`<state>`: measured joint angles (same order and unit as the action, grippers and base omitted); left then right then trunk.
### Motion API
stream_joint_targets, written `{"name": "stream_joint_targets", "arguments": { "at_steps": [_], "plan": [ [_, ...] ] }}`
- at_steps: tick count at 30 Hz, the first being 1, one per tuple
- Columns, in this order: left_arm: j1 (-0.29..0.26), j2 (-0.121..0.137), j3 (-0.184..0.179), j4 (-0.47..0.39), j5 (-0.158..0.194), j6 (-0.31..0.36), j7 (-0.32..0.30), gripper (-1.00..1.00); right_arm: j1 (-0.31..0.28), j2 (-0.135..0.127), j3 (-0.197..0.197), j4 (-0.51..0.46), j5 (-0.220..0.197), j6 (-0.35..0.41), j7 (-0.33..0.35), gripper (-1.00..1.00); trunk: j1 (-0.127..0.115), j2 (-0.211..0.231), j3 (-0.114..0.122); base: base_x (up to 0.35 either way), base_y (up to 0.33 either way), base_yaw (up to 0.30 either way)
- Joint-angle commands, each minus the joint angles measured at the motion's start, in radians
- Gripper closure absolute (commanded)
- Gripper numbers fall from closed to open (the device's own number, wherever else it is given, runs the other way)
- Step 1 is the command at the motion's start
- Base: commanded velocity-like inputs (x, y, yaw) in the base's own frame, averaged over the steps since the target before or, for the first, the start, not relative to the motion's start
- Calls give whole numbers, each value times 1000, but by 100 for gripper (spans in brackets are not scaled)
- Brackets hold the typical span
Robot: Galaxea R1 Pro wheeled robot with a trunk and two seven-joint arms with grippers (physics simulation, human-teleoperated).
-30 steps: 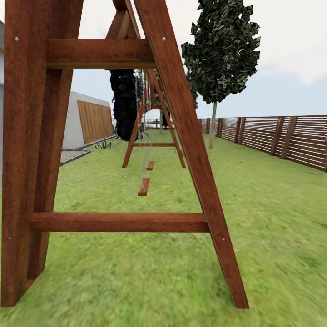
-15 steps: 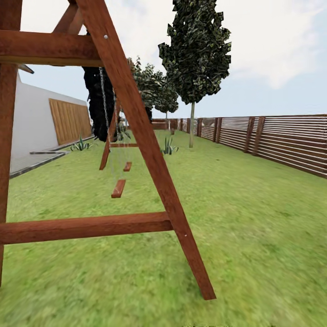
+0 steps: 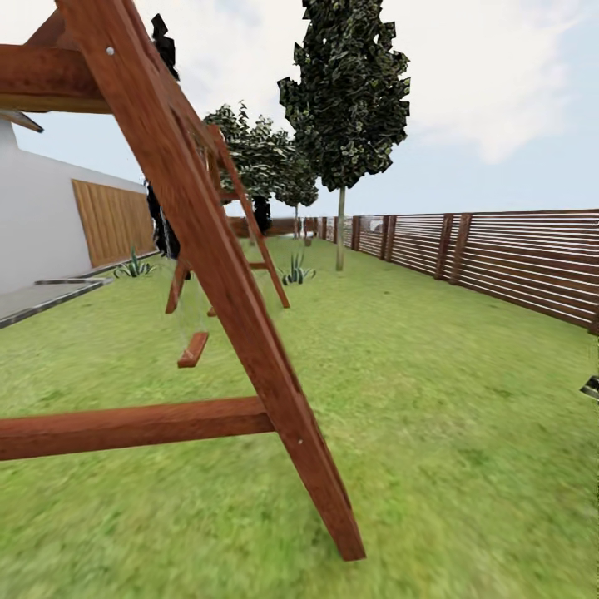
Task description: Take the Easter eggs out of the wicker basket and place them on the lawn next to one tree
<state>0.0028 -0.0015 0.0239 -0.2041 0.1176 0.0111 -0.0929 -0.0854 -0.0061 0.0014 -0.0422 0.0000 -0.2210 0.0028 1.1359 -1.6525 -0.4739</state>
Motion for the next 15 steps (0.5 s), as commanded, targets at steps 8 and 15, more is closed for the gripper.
{"name": "stream_joint_targets", "arguments": {
  "at_steps": [8,15],
  "plan": [
    [0,0,2,-1,10,1,-4,-100,-1,-1,0,1,0,-3,0,-100,0,0,-1,183,-302,-129],
    [0,0,2,-1,10,1,-4,-100,-1,0,0,1,0,-3,0,-100,0,0,-1,183,-301,-246]
  ]
}}
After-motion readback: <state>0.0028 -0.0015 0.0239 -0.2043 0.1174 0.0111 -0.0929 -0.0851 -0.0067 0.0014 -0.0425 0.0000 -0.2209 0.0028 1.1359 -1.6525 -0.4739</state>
